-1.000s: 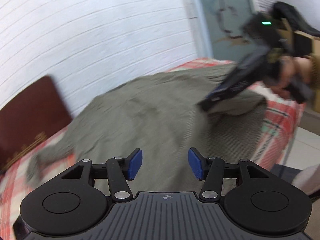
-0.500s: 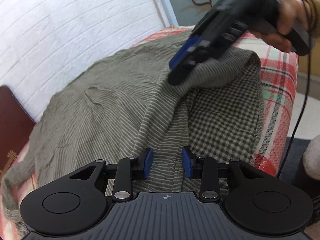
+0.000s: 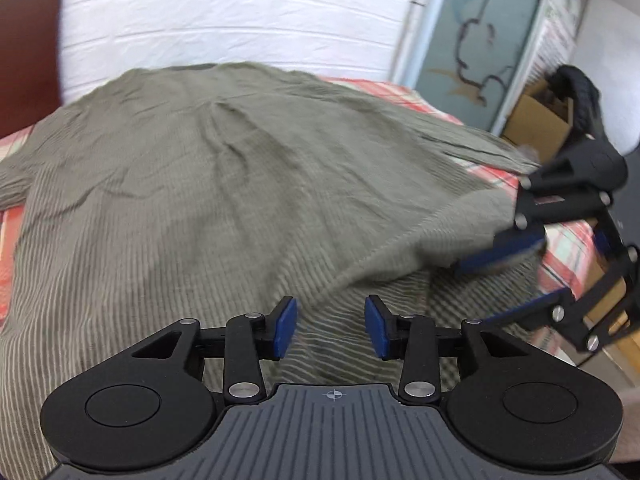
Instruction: Fold clothes
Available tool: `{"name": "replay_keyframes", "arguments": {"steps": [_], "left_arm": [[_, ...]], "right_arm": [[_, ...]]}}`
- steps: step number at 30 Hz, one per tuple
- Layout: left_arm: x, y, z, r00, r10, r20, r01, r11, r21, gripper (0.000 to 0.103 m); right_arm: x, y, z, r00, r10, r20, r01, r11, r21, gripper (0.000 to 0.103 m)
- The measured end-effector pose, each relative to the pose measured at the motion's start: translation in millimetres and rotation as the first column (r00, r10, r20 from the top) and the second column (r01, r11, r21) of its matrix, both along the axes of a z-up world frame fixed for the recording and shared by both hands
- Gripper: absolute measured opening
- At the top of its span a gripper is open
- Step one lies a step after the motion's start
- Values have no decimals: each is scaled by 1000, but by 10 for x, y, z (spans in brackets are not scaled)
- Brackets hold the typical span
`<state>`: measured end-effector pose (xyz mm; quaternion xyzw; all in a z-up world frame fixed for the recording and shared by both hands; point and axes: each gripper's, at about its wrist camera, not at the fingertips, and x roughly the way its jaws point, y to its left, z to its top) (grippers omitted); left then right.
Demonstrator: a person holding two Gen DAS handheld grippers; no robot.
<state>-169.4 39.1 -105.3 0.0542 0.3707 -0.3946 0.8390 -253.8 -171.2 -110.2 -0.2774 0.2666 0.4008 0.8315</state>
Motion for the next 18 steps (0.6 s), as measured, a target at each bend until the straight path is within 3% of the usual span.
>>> {"name": "replay_keyframes", "arguments": {"steps": [9,14,16,18], "left_arm": [[137,-15,-82,1000,9,-3,-9,1000,7,55],[155,-12,-88,1000,15,-9,-15,1000,-1,56],[147,0,-66,1000,23,-8,-23,1000,-5,56],[97,51,3,999,37,12,-37,999,-7,56]], "right_arm": [[134,145,-183,997,70,-10,-71,990,-125,31],[103,195,-238,997,59,53,-48,982,-182,28],[100,199,-246,997,50,58,-39,983,-179,23],[83,193,-240,997,42,60,-31,984,-177,7]]}}
